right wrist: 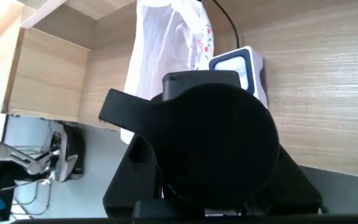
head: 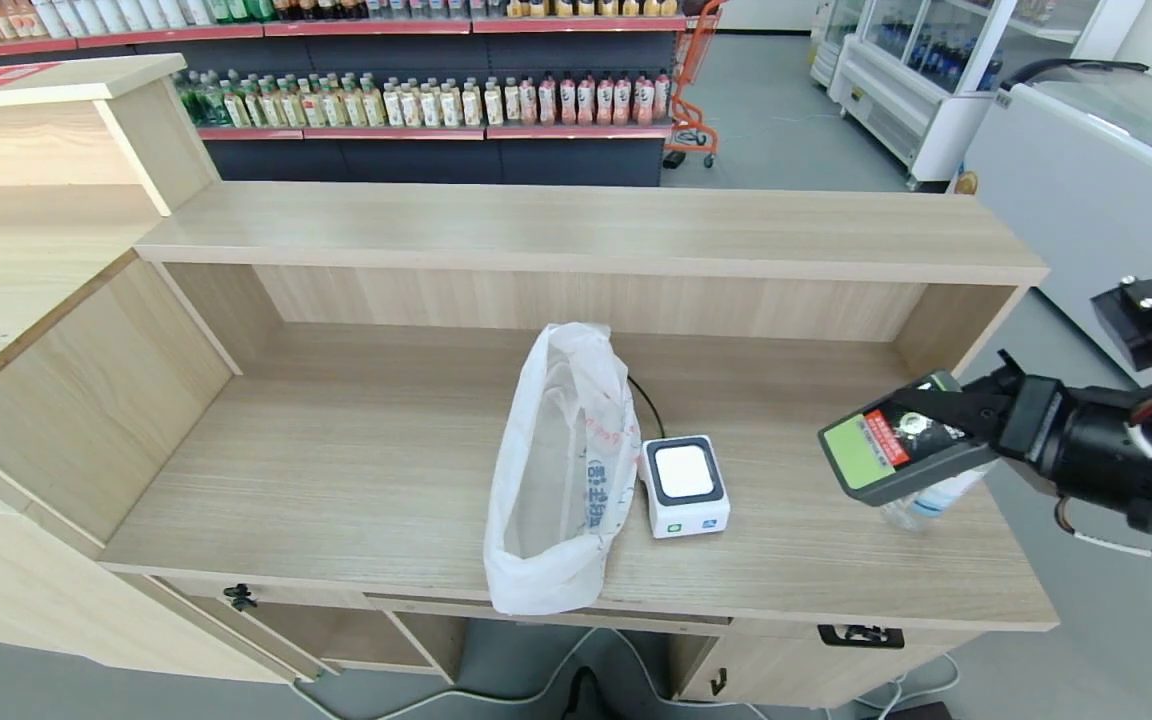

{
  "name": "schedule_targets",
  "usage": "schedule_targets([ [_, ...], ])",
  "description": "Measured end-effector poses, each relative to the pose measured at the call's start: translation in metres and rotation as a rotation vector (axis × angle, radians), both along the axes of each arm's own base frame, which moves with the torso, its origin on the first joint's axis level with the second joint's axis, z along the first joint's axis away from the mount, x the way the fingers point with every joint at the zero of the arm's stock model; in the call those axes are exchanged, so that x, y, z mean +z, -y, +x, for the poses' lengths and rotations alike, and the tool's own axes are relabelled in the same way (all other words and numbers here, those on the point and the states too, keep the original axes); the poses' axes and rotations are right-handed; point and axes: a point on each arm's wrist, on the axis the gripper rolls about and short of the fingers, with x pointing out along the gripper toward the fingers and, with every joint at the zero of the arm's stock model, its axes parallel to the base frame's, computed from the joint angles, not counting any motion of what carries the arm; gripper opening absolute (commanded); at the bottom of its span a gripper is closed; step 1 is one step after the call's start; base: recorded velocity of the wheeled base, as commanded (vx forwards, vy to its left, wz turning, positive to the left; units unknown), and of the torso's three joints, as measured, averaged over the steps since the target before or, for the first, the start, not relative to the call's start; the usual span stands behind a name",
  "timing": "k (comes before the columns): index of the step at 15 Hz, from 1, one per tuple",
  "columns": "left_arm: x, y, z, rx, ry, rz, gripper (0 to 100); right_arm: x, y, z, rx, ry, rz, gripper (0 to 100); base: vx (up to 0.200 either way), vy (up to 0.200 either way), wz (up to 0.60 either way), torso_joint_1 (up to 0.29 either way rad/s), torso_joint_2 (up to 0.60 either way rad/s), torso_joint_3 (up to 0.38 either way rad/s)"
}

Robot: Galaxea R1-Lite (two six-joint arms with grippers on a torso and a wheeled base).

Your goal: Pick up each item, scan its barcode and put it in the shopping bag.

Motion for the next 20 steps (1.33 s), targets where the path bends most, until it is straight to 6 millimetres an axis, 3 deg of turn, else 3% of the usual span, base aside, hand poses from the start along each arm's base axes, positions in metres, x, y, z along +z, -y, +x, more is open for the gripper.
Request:
schedule_targets([
  [3,0.000,0.000,0.000,0.000,0.000,0.000,0,-0.009,-0.016,0.034,-0.034,-0.013,-0.032,0,0.000,0.200,0.00,0.001,0.00,-0.001],
  [11,0.000,0.000,0.000,0.000,0.000,-0.001,0,-0.050,-0.042,0.097,-0.003,-0.008,-0.093,0,0.000,0.000,0.00,0.000,0.00,0.000],
  [20,0.000,0.000,0.000,0.001,0.000,-0.001,0,-0.090,-0.054,0.142,0.019,-0.001,-0.146,0,0.000,0.000,0.00,0.000,0.00,0.000],
])
